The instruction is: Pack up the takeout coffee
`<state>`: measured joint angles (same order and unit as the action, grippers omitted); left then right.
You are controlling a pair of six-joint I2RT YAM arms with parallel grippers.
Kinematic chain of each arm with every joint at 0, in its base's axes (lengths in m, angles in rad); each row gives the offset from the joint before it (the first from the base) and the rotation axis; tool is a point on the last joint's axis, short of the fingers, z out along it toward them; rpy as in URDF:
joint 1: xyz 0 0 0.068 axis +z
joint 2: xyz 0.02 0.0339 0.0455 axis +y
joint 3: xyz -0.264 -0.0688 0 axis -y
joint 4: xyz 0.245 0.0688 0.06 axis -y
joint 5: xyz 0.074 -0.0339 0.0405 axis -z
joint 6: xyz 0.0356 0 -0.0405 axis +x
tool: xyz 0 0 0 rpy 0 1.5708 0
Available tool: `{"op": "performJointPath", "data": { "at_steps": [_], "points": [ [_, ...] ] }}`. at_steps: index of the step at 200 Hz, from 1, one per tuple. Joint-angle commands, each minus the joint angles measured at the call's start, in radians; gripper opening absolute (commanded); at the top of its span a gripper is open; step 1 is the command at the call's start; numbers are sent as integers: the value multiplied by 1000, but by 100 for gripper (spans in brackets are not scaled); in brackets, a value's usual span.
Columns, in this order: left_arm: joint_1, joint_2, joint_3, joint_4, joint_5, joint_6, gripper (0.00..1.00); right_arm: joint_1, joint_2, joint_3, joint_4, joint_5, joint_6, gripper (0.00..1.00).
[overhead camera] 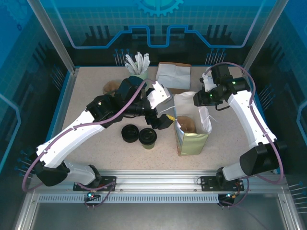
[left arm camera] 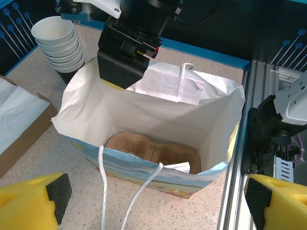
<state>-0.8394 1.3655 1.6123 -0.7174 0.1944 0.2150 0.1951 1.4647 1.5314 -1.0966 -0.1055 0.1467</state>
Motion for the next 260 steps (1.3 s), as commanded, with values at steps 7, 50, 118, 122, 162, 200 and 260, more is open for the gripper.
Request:
{"op": "performJointPath", "data": {
  "at_steps": [7,50,118,122,162,200,260],
  "points": [
    [8,-27,-13,17,-7,-2,95,-14,4,5,10,-27,0,32],
    [8,-45,-24,25,-9,-10,96,-13,-98,-19,67,-28,42,0],
    [10,-75,-82,93,-30,-33,96,-13,-376,-151,259,-13,113,0],
    [10,-78,-87,100,-30,-33,96,-14,-393,-164,273,-14,117,0],
    [9,-96,-118,154,-29,-54,96,-13,-507,-241,347,8,166,0],
    [9,-86,-107,171,15,-110,92,-12,-518,-248,320,35,268,0],
    [-26,-17,12,165,1,-361,73,2,-518,-249,252,118,589,0]
  ]
}}
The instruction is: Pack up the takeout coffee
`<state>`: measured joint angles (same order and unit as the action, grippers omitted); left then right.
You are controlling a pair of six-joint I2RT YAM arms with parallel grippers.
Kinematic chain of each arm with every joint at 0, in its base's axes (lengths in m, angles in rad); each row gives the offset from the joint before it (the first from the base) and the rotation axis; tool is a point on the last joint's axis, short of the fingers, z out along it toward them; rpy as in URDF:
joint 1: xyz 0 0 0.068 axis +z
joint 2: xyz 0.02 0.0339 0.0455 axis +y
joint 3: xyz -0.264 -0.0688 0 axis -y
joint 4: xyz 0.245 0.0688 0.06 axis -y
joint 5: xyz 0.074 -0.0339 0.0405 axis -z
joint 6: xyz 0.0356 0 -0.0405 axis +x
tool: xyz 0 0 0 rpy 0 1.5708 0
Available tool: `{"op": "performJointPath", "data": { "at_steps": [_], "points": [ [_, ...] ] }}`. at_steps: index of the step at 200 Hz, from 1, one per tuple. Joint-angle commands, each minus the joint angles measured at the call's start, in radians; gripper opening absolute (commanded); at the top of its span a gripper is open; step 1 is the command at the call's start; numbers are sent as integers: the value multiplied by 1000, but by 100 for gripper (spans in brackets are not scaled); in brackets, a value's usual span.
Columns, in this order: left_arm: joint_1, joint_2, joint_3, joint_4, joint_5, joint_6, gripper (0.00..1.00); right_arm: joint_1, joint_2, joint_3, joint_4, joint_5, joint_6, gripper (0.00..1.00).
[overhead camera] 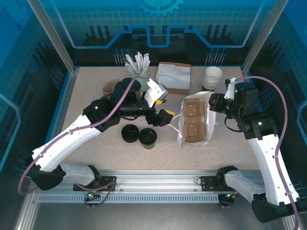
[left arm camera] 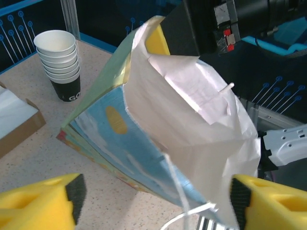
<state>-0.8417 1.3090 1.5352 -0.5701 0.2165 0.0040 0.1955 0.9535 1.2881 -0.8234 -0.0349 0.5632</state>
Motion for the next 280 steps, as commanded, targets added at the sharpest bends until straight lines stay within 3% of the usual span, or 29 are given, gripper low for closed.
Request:
{"op": "performJointPath", "data": {
  "at_steps": [1,33,69,108,148,280],
  "points": [
    [-26,42,92,15,-24,-155,73,2,-7,-6,-22,48,178,0],
    [-124,153,258,-111,-179,-242,71,11,7,-12,-51,79,350,0],
    [-193,275,374,-188,-287,-371,60,25,-16,-41,-61,148,485,0],
    [-213,398,439,-255,-288,-461,49,30,-36,-68,-68,154,549,0],
    [-229,573,594,-449,-330,-478,41,38,-52,-110,-60,138,578,0],
    [-257,716,573,-479,-320,-478,38,42,-78,-194,-38,117,606,0]
  ]
}}
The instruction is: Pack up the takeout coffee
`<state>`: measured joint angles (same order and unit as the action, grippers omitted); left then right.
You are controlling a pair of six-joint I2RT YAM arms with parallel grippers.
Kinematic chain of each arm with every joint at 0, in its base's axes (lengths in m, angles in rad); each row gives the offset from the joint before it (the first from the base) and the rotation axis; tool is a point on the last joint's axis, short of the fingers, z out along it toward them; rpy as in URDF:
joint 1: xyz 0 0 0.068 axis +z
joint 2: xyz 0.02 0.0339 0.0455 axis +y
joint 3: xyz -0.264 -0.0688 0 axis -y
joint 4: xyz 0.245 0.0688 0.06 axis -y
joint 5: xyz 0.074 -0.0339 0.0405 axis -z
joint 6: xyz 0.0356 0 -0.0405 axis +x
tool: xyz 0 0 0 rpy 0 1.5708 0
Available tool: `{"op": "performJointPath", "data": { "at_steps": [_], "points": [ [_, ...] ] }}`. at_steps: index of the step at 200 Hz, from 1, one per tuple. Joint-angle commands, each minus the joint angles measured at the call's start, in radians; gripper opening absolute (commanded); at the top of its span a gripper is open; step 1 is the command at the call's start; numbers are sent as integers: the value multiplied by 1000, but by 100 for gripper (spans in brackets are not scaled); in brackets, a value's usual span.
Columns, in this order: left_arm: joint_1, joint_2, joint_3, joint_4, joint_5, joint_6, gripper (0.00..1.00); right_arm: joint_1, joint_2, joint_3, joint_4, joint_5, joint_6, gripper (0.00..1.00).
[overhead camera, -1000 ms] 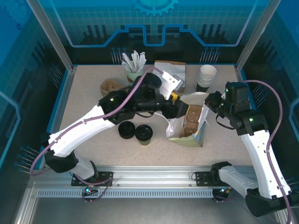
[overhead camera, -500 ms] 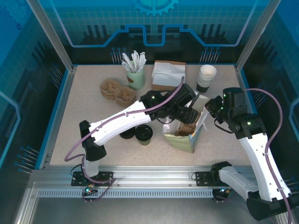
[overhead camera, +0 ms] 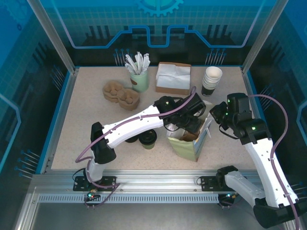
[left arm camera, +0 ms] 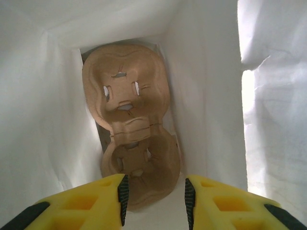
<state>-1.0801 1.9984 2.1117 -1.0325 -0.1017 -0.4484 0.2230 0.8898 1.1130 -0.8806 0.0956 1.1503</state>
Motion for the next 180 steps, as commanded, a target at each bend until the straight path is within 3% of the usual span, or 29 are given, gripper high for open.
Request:
{"op": "performJointPath", "data": {
  "at_steps": [1,180],
  "points": [
    [-18,27,-4,-17,-2,-26,38,14,-15,-18,20,-14,20,0],
    [-3,168,-39,-3,84,-113,40,12,-85,-74,44,-72,-1,0]
  ]
}}
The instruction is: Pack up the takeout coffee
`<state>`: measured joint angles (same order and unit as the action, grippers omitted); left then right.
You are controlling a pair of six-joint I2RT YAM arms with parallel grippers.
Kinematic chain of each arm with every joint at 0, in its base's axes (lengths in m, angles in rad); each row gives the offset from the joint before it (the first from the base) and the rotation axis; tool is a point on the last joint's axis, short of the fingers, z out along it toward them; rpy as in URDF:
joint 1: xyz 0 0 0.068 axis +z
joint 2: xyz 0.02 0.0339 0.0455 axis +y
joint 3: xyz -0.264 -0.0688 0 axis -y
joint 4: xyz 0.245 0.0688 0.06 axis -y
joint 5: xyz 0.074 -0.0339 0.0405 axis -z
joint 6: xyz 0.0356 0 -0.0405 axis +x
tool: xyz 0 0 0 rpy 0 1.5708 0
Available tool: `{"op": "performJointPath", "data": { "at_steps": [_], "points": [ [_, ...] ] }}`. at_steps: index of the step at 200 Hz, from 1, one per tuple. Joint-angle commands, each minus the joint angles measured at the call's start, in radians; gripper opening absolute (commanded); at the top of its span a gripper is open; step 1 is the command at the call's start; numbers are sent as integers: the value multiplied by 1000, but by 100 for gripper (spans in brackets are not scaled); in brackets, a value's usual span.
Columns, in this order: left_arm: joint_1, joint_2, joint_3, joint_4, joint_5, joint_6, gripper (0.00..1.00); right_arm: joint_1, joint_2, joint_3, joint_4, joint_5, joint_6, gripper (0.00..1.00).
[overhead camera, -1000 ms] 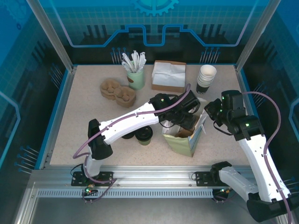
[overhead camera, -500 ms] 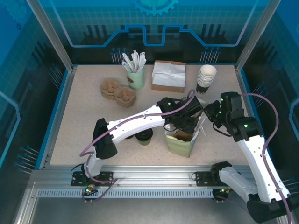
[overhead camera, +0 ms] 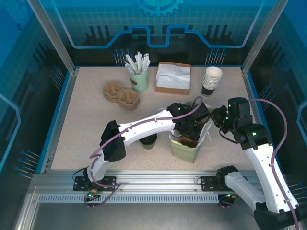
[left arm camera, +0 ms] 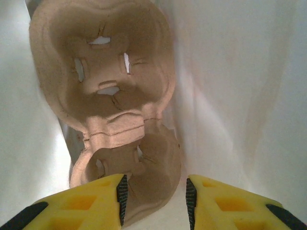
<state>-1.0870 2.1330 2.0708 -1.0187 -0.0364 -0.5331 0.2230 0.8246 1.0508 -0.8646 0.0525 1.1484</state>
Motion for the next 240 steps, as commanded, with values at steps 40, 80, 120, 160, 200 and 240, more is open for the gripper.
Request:
{"op": "performJointPath", "data": {
  "at_steps": [40,80,120,160,200,240],
  "points": [
    [11,70,-9,-6,30,-46,40,11,-37,-27,35,-33,1,0],
    [15,72,-57,27,40,-48,40,11,-50,-28,26,-15,-14,0],
    [18,85,-81,43,61,-41,40,10,-51,-42,42,-16,-22,0],
    [18,102,-108,61,95,-40,40,11,-51,-50,55,-17,-38,0],
    [21,121,-143,83,118,-48,40,10,-51,-48,71,-24,-67,0],
    [25,142,-164,104,131,-65,40,11,-59,-43,107,-39,-100,0]
  ]
}}
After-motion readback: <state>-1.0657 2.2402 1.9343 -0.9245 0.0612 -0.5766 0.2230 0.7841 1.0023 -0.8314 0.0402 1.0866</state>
